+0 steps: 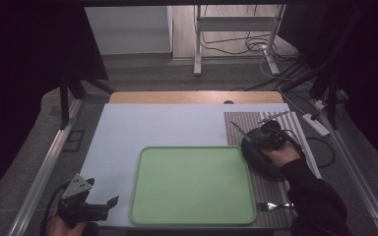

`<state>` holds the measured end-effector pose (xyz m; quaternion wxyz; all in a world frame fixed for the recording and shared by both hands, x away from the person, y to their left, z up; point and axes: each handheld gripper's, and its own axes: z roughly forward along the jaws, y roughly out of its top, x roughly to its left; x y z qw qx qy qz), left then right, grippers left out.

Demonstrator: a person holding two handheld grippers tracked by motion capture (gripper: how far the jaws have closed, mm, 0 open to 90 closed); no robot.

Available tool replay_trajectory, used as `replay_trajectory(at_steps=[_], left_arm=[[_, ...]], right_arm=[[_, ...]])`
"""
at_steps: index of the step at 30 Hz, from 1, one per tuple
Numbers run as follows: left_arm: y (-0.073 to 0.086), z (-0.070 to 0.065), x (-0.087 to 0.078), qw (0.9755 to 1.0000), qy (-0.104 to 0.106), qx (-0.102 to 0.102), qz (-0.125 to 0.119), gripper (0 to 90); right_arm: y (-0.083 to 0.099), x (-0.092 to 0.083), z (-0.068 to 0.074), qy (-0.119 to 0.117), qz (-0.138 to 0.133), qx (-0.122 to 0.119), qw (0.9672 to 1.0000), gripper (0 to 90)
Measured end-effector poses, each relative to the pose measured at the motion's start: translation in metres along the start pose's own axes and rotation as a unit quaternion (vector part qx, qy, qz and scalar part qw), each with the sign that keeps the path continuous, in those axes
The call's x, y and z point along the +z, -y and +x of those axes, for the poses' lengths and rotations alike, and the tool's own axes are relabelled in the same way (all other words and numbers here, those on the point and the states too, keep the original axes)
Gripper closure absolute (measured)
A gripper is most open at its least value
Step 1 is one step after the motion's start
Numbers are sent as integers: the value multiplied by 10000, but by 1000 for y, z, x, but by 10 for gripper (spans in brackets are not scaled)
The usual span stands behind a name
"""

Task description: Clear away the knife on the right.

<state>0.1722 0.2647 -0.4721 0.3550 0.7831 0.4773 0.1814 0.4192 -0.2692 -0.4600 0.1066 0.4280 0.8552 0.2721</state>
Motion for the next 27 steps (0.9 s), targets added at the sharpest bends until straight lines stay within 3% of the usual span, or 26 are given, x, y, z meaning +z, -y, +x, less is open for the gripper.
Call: replay_trajectory(at_steps=[15,27], left_arm=[[0,0,0,10000,-4,7,2,5],[0,1,0,10000,13,-51,-32,3]], right_arm=[[14,-11,59,-360,-85,-399,9985,776],[27,-11,96,-590,3,-625,9963,776]])
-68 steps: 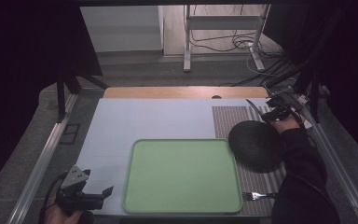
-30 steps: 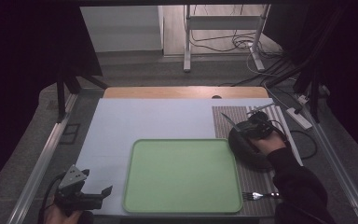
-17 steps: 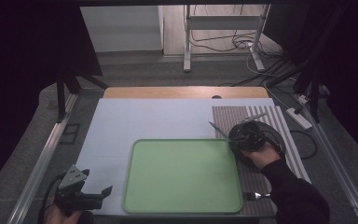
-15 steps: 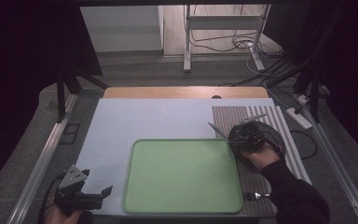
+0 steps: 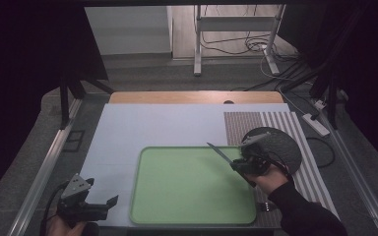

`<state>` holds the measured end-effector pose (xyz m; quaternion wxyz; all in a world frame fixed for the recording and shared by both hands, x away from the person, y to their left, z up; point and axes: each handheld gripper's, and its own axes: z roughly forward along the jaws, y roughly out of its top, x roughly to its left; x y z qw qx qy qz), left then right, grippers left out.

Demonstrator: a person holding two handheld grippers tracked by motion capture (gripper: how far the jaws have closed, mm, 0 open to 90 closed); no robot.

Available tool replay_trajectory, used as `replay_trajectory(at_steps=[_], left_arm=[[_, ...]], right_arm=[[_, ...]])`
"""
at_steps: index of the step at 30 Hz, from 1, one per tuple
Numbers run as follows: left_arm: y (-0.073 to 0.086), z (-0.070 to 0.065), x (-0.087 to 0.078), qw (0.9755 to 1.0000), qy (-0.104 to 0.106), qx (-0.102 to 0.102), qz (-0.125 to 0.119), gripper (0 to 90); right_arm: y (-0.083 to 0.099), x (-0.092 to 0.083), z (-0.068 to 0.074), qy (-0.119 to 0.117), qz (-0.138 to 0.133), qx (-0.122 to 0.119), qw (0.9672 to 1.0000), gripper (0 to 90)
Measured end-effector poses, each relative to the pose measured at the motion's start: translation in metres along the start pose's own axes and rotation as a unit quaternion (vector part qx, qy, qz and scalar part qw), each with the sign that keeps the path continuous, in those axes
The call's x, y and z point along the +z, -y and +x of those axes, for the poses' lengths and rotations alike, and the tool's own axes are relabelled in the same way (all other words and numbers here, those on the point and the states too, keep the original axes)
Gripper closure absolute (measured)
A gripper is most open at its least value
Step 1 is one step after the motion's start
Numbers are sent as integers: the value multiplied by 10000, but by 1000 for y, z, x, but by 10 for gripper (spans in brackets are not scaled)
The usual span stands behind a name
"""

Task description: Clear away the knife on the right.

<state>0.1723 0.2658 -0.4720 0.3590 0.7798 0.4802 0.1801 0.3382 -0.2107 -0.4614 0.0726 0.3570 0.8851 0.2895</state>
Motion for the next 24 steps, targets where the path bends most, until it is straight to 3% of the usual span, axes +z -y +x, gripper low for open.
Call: replay_trajectory(at_steps=[11,24], left_arm=[[0,0,0,10000,2,14,6,3],[0,-1,0,10000,-3,39,20,4]], right_arm=[[8,3,26,-85,103,-172,9998,775],[18,28,26,-33,503,-217,9985,773]])
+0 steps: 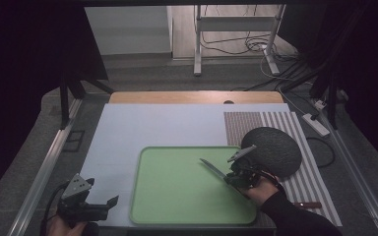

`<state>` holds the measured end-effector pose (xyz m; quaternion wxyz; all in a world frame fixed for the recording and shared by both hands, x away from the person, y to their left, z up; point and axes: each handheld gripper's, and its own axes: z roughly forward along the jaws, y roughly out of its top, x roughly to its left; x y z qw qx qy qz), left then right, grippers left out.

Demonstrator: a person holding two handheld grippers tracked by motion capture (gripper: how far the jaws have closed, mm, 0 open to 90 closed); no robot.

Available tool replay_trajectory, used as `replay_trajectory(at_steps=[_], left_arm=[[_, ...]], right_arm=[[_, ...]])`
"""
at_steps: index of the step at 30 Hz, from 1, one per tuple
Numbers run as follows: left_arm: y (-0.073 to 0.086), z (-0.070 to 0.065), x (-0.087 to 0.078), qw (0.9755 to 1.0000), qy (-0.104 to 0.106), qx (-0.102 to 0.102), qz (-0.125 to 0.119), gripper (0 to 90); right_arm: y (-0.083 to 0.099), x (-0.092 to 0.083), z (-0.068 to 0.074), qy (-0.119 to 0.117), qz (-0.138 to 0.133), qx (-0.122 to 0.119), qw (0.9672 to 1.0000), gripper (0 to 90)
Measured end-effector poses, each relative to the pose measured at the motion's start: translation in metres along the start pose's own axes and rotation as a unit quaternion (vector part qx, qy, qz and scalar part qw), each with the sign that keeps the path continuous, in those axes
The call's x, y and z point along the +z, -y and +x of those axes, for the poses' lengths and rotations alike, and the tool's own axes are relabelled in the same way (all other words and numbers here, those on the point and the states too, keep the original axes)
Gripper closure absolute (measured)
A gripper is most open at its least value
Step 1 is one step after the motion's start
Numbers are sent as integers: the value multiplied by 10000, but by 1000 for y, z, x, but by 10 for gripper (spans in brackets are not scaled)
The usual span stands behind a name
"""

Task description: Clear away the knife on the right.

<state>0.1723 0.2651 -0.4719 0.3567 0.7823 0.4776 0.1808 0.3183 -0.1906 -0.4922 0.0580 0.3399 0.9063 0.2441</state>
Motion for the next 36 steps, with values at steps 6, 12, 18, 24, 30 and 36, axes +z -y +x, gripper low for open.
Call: replay_trajectory(at_steps=[6,12,18,24,30,36], left_arm=[[0,0,0,10000,0,7,0,4],[0,0,0,10000,1,4,0,4],[0,0,0,10000,-6,16,9,5],[0,-1,1,10000,-12,25,22,5],[0,0,1,10000,-13,28,28,6],[0,-1,1,10000,-14,40,29,6]], right_arm=[[2,7,-2,23,234,-9,9997,772],[1,6,-2,-99,226,-18,9997,707],[-4,-6,-4,-135,-45,-89,9999,694],[-15,-3,10,-375,-37,-485,9981,895],[-24,14,19,-370,164,-738,9964,895],[-23,26,12,-327,388,-731,9960,895]])
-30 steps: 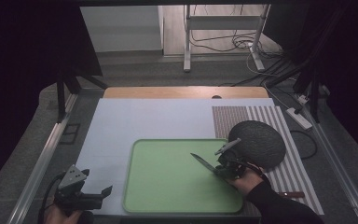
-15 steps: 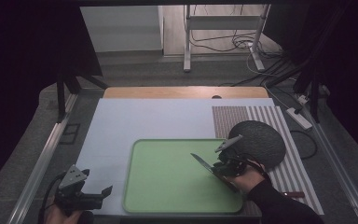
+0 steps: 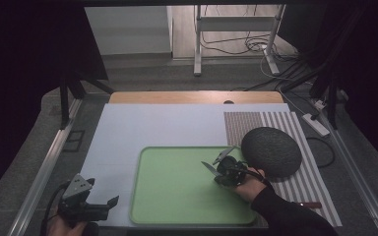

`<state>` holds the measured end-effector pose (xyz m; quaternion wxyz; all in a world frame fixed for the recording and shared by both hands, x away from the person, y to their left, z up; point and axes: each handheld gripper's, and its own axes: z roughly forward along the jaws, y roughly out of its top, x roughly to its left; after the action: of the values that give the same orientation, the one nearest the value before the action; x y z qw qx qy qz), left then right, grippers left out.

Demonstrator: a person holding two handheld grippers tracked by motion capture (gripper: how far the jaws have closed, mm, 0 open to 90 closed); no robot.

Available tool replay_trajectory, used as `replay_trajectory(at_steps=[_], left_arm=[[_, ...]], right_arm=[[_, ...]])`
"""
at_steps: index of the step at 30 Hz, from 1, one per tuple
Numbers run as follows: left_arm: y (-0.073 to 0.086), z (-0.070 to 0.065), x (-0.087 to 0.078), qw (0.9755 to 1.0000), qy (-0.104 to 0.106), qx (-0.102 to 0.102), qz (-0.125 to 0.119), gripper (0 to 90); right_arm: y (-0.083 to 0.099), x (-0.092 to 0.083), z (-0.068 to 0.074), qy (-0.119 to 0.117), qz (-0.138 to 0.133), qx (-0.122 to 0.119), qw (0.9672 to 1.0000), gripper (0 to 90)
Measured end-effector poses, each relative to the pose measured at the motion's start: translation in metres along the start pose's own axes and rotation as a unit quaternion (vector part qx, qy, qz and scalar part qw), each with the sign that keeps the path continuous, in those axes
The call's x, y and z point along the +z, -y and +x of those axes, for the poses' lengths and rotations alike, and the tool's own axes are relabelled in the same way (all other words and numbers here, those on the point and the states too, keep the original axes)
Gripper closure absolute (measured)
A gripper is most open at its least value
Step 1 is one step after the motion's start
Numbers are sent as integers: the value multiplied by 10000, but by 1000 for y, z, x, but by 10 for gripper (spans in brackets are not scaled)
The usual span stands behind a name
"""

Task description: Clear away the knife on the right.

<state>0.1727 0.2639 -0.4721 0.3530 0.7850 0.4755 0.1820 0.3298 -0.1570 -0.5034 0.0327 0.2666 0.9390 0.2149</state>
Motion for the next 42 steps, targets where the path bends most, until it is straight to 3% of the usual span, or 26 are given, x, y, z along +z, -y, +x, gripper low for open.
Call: replay_trajectory(at_steps=[2,9,11,19,31,33,36,42], left_arm=[[0,0,0,10000,0,1,0,6],[0,0,0,10000,2,1,-2,7],[0,0,0,10000,0,5,-1,7],[0,0,0,10000,3,3,-4,7],[0,0,0,10000,4,-1,-8,7],[0,0,0,10000,7,-3,-10,7],[0,1,0,10000,16,-20,-22,7],[0,1,0,10000,20,-32,-27,7]], right_arm=[[2,-2,-3,112,8,35,9999,895],[15,-10,-17,177,15,327,9993,895],[23,-14,-25,169,-1,500,9986,894],[36,-23,-39,159,44,801,9966,895],[40,-28,-48,266,116,916,9954,884],[38,-29,-46,194,5,873,9960,850],[34,-35,-42,269,-266,771,9963,756],[32,-41,-39,278,-510,641,9963,646]])
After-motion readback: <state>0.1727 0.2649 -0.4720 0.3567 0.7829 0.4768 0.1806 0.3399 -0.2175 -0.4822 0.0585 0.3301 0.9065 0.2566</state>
